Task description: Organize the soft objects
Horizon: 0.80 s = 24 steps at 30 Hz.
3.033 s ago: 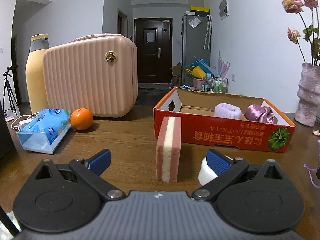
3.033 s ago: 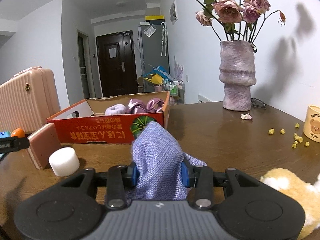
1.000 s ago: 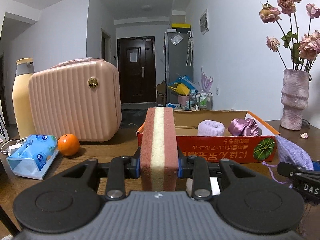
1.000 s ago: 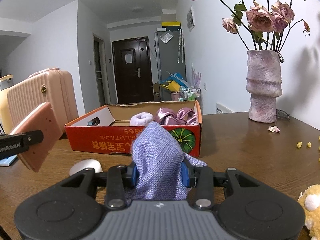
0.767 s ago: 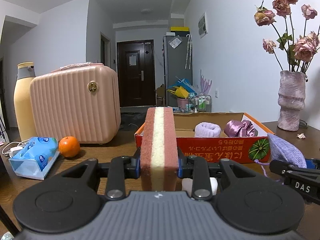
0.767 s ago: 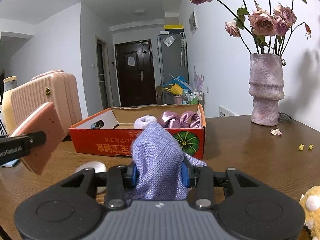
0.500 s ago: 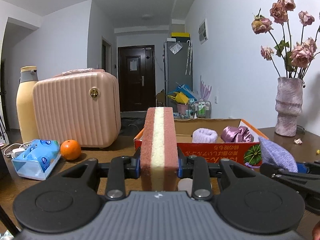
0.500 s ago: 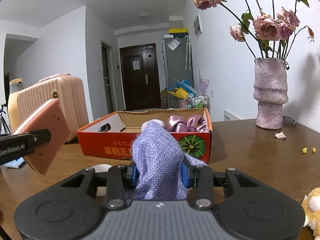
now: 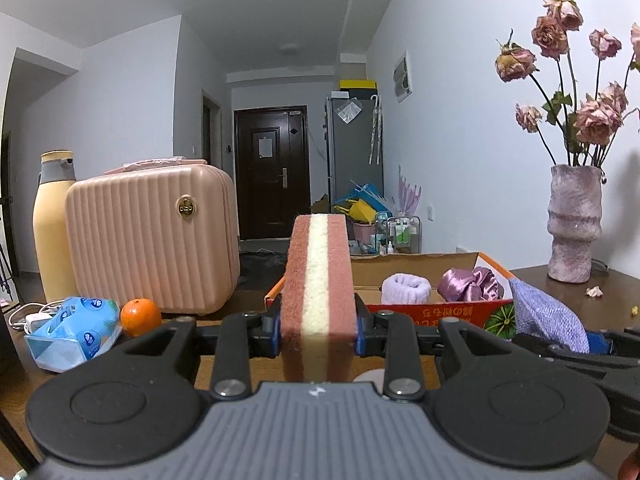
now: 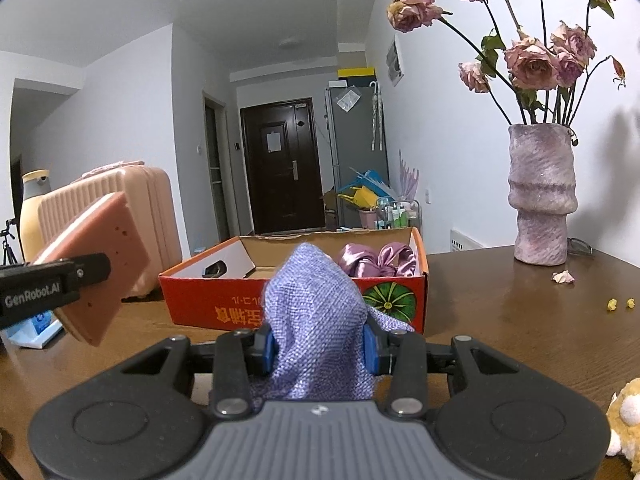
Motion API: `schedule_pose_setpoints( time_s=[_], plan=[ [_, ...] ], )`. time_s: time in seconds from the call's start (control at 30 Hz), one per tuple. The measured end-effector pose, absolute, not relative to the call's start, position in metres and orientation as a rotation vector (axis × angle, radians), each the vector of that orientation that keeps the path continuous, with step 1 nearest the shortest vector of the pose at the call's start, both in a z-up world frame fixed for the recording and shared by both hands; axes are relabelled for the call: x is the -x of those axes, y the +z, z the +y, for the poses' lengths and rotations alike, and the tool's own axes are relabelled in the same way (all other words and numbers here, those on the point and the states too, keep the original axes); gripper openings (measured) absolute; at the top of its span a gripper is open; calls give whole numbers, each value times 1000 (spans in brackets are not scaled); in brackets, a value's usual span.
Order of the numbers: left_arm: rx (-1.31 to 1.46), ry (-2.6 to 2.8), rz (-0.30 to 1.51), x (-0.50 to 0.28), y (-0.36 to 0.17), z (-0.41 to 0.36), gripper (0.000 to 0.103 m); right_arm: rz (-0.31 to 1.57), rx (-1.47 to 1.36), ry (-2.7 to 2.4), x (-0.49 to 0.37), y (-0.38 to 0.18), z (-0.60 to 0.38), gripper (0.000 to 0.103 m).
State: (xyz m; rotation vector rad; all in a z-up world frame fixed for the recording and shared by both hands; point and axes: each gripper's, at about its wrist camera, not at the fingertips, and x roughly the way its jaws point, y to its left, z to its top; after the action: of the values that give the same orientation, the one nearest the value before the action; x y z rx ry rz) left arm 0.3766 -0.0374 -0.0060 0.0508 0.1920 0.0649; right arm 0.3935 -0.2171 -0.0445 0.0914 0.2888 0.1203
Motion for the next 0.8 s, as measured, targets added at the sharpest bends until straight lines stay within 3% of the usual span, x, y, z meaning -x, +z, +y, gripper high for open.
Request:
schedule_pose_setpoints(
  time_s=[0.8],
  plan=[
    [45,83,160,-415,9,-41,31,207,-113,83,-429,-37,-206,39]
  ],
)
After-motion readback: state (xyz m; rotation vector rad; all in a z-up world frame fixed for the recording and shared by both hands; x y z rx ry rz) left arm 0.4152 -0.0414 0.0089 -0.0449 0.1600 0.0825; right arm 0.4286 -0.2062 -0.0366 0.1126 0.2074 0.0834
